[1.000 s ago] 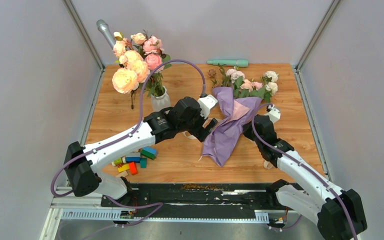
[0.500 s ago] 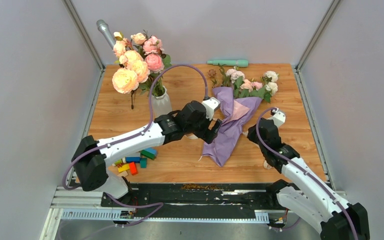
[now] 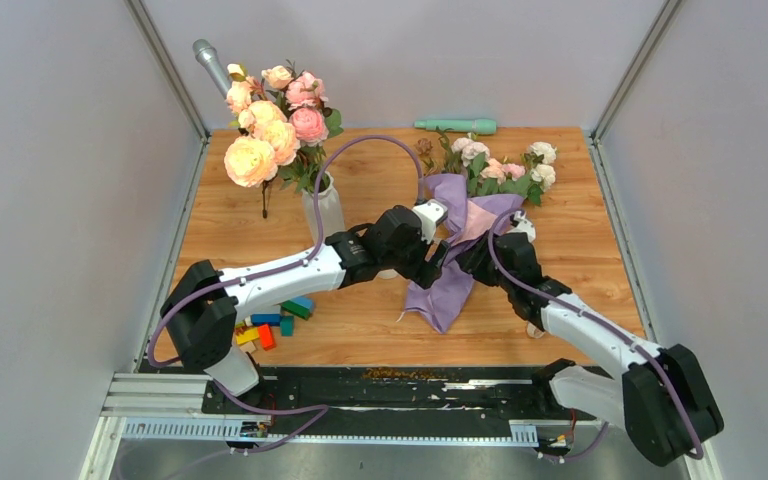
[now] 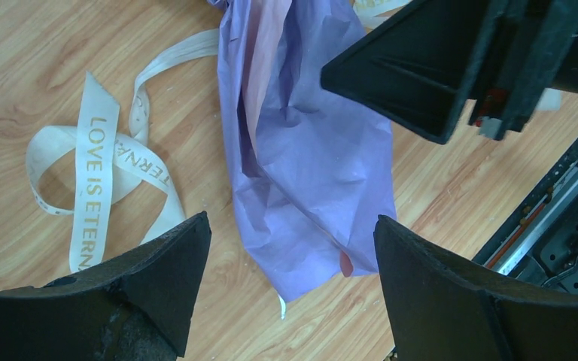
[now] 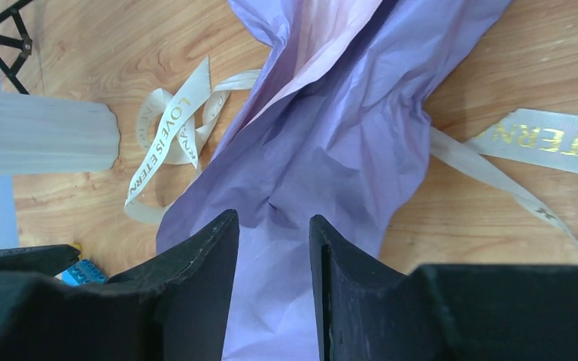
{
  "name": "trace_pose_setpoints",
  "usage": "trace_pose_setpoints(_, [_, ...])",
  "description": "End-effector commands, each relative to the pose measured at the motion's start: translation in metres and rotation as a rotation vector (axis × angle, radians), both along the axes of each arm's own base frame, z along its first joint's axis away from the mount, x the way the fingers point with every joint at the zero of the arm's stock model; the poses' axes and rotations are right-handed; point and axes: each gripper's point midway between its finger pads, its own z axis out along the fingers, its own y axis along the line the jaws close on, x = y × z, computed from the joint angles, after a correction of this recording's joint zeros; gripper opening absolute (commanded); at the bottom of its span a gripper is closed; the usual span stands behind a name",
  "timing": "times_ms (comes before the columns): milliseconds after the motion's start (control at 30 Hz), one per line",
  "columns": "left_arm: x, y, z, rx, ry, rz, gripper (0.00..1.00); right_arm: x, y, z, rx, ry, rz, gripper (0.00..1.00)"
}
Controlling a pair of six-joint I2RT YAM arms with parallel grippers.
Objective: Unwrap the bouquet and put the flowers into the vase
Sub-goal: Unfold the wrapping paper at the center of the board.
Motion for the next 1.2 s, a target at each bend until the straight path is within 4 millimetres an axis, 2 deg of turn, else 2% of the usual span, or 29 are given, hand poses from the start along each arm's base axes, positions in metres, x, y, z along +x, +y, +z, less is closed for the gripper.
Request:
trace_pose_setpoints(0, [0.002, -0.004, 0.004, -0.037, -0.017, 0.011, 0.86, 0.027, 0.025, 0.035, 0.123, -0.095, 0.026, 0.41])
trace_pose_setpoints(200, [0.000, -0.001, 0.001, -0.041, -0.015, 0.022, 0.85, 0.036, 0.032, 0.034, 0.151, -0.085, 0.019, 0.41])
trace_pose_setpoints(367, [0.000, 0.001, -0.002, -0.041, -0.013, 0.029, 0.85, 0.038, 0.029, 0.038, 0.151, -0.096, -0.001, 0.45])
trace_pose_setpoints(767, [-0.001, 0.002, -0.006, -0.039, 0.000, 0.036, 0.79, 0.058, 0.036, 0.021, 0.110, -0.045, -0.013, 0.45])
trace_pose_setpoints(867, [-0.002, 0.003, -0.006, -0.042, 0.004, 0.043, 0.78, 0.064, 0.038, 0.017, 0.099, -0.033, -0.014, 0.39])
trace_pose_setpoints(1100, [0.001, 0.006, -0.008, -0.033, 0.000, 0.069, 0.77, 0.060, 0.033, 0.018, 0.094, -0.030, -0.027, 0.03])
trace_pose_setpoints(1167, [0.002, 0.004, -0.008, -0.039, 0.004, 0.075, 0.77, 0.055, 0.026, 0.017, 0.078, -0.027, -0.041, 0.00])
